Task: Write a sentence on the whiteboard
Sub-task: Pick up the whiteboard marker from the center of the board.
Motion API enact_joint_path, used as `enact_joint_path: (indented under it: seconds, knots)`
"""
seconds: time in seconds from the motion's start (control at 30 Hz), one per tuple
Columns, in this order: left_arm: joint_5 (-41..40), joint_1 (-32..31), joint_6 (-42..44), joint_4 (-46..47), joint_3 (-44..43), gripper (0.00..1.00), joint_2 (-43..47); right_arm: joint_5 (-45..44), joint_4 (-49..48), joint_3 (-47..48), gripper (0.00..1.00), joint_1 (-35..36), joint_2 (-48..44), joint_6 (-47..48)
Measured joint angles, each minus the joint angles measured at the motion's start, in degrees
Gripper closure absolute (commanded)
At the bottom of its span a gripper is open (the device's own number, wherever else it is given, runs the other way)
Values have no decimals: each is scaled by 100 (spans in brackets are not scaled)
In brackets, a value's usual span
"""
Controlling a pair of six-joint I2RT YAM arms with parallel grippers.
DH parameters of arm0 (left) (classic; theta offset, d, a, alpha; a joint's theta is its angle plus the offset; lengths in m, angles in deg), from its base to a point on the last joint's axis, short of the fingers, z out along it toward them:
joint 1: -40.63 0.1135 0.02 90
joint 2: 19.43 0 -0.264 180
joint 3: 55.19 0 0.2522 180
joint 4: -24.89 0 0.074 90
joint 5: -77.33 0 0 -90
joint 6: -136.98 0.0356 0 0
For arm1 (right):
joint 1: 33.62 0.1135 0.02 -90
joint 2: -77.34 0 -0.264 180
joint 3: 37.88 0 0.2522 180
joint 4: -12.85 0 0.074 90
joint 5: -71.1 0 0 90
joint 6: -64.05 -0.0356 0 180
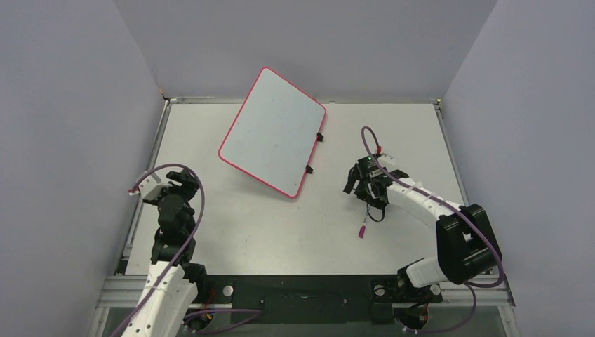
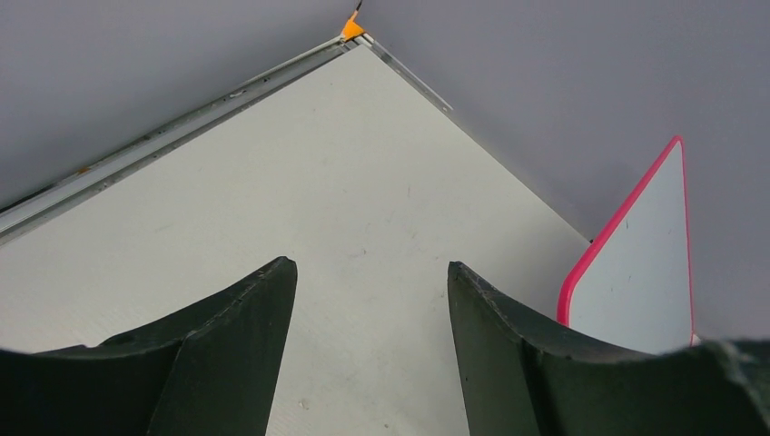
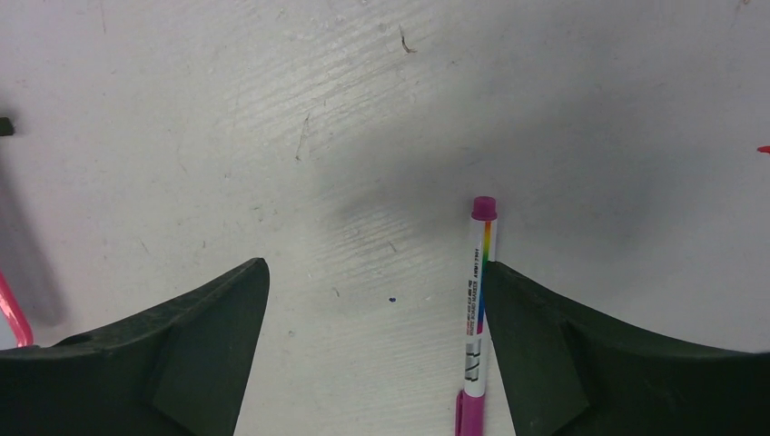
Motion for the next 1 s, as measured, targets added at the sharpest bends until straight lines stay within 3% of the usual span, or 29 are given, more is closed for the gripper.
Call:
enact_joint_path:
  seconds: [0.43, 0.63, 0.77, 1.0]
  knots:
    - [203, -2, -4, 37, 11, 46, -127, 13, -87, -337, 33, 61, 114, -306]
    - [376, -2, -20, 33, 11, 48, -142, -72, 42, -520, 54, 66, -55, -380]
    - [455, -15, -94, -39, 11, 49, -122, -109, 44, -527, 81, 66, -57, -350]
    - [599, -17, -203, -238, -11, 50, 48, -144, 2, -643, 82, 68, -48, -267]
